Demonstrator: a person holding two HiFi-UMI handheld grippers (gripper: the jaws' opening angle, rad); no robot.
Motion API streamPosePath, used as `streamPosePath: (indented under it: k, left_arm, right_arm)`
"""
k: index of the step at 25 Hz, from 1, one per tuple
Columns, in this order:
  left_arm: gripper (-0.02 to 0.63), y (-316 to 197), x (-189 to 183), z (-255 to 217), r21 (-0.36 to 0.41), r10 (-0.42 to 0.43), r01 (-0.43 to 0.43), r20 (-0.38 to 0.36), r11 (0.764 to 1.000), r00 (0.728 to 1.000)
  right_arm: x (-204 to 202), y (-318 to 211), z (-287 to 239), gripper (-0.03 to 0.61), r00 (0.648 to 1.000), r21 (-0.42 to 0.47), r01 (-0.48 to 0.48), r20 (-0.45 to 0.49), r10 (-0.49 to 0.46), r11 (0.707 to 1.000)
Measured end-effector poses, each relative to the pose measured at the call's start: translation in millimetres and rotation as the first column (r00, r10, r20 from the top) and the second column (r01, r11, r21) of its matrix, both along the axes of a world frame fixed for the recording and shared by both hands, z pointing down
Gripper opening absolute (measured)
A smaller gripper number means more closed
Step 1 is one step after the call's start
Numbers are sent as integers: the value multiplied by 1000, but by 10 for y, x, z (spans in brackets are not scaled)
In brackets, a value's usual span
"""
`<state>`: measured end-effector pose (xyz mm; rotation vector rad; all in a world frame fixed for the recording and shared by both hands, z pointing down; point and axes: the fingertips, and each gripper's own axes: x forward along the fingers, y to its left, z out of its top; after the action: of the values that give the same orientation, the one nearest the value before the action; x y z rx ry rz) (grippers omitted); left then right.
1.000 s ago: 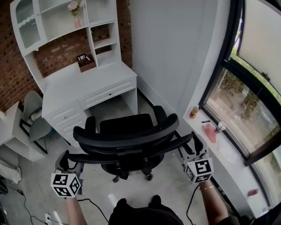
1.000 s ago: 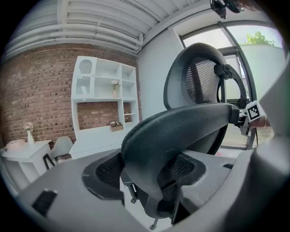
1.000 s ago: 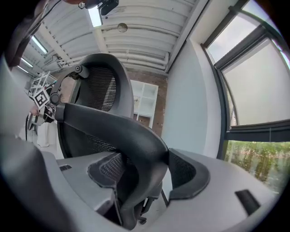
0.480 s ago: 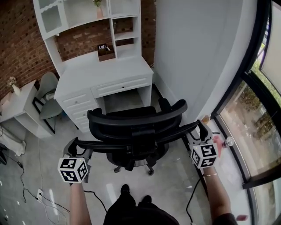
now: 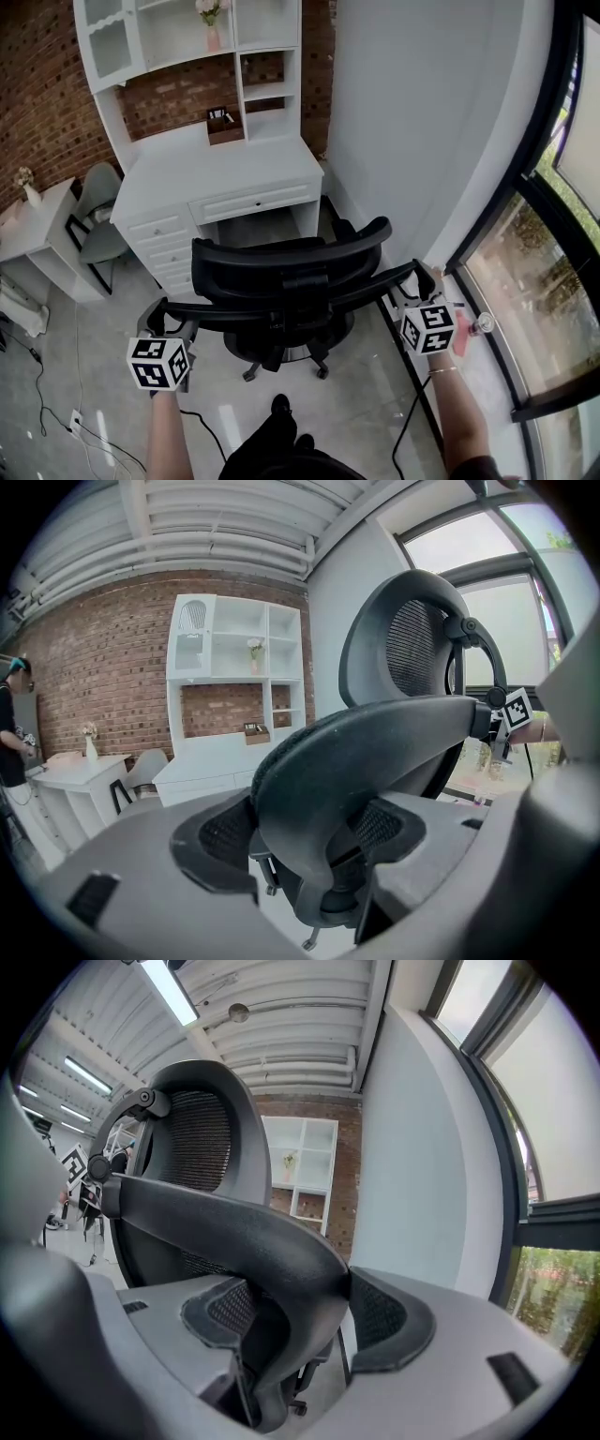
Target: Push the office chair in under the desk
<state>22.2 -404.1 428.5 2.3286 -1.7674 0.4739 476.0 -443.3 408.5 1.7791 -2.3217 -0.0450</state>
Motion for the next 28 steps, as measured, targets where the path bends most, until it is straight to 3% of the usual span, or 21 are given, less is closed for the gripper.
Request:
streamPosePath:
  k: [17, 28]
  left_arm:
    - [295, -1073, 34, -151, -11, -22, 22, -8, 1000, 1000]
    - [295, -1287, 20, 78, 35, -52, 51, 1, 998, 999]
  right_arm:
    - [16, -1265, -156, 268, 1000, -10, 29, 1, -29, 1000]
    - [10, -1484, 95, 268, 999, 19, 38, 6, -38, 999]
